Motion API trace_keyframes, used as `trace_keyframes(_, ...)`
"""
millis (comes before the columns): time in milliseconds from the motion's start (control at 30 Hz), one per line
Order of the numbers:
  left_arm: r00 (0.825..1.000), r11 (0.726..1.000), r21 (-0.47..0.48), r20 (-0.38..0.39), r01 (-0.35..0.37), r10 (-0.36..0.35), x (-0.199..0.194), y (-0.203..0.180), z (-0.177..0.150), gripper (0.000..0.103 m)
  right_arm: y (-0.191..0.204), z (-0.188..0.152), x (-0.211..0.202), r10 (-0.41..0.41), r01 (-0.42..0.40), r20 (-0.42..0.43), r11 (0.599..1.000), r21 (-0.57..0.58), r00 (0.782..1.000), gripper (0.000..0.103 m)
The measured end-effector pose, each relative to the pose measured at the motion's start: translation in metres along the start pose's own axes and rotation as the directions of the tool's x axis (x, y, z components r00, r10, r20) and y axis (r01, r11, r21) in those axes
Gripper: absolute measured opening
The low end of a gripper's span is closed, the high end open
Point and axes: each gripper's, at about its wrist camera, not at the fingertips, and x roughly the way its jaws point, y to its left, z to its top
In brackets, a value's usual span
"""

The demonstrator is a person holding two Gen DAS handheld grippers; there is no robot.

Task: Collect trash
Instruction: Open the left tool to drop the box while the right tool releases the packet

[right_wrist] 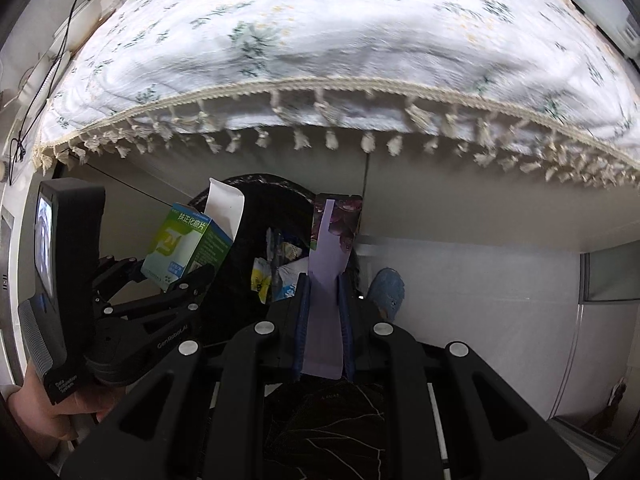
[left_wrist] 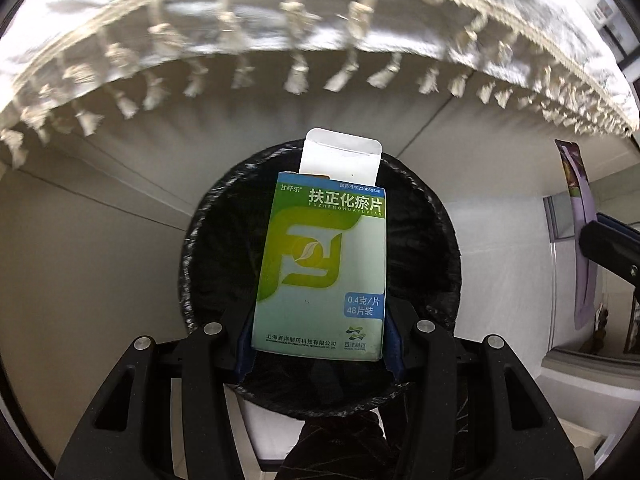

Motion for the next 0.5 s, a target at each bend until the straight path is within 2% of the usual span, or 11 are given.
trace_keyframes(267,0.999,0.999,0.045,0.019,0.03,-0.03,0.005,-0.026,0.0,0.052,-0.008,-0.009,0.005,-0.008,0.008,-0.013,1.0,0.017,1.0,0.014)
trace_keyframes(433,0.997,0.999,0.033,0.066,0.028,-0.03,-0.014,-0.011,0.002,0.072,-0.002,-0.007,0.01,0.0,0.0,-0.018,1.0,0.009,1.0,0.014)
trace_keyframes(500,0.997,1.0,0.022,0.077,0.007,-0.009,-0.02,-0.006,0.001,0.081,0.004,-0.004,0.013,0.005,-0.005,-0.021,1.0,0.0,1.0,0.014)
